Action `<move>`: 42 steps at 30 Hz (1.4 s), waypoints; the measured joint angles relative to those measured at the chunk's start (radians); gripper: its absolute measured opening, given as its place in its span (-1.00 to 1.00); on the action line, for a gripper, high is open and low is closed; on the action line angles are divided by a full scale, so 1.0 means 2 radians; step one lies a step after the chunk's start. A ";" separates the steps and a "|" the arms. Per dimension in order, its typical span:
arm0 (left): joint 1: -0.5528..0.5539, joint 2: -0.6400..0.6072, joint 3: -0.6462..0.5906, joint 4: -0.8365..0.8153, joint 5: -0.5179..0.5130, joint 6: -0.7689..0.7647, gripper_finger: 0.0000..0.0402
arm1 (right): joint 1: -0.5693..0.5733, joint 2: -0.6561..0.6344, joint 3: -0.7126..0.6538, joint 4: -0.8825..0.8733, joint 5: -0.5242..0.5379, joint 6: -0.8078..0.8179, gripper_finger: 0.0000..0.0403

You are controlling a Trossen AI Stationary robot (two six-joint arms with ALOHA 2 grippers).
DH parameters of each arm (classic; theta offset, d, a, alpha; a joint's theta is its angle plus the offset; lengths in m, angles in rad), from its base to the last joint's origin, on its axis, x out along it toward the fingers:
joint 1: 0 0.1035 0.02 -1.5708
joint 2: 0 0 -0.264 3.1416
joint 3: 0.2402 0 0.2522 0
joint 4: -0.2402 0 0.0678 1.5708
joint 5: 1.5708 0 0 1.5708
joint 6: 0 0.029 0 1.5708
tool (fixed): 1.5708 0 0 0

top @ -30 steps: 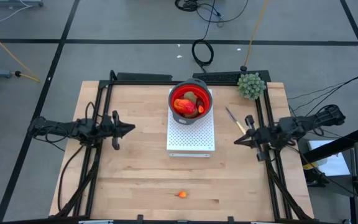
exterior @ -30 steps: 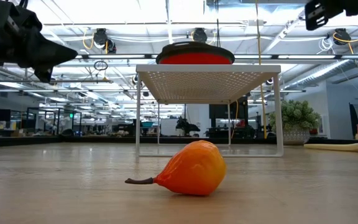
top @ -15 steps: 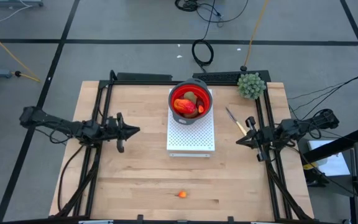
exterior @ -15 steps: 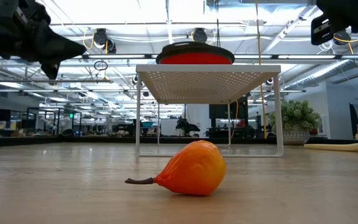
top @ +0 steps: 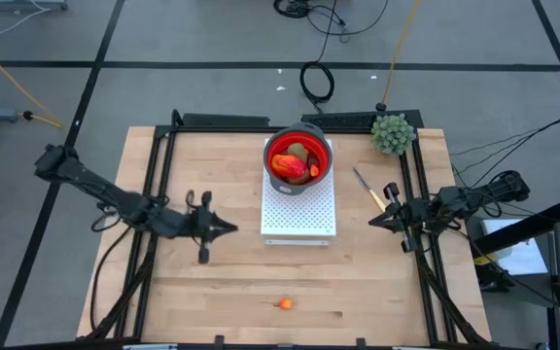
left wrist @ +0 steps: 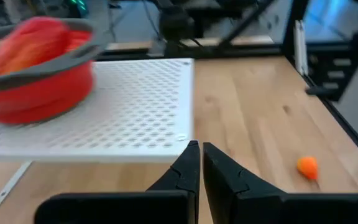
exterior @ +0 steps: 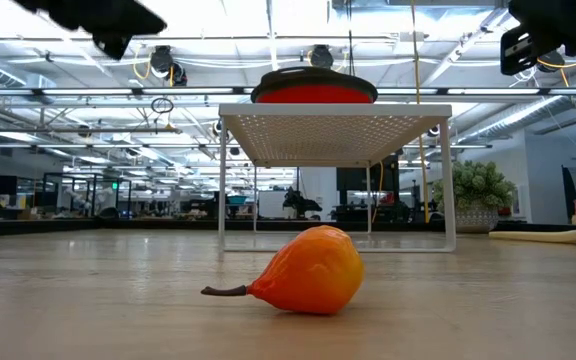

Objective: Pick & Place Fruit
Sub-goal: Put the orange pear into the red strainer bowl

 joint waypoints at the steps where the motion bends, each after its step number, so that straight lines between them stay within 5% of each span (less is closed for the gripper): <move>1: -0.006 0.016 0.017 -0.011 0.000 0.000 -0.91 | 0.000 0.000 0.000 0.000 -0.001 0.000 -1.00; 20: -0.100 0.262 0.252 -0.148 -0.021 -0.048 -0.91 | 0.000 0.000 0.000 0.000 -0.002 -0.004 -1.00; 42: -0.109 0.473 0.474 -0.227 0.032 -0.128 -0.91 | 0.000 0.000 0.000 0.000 -0.004 -0.008 -1.00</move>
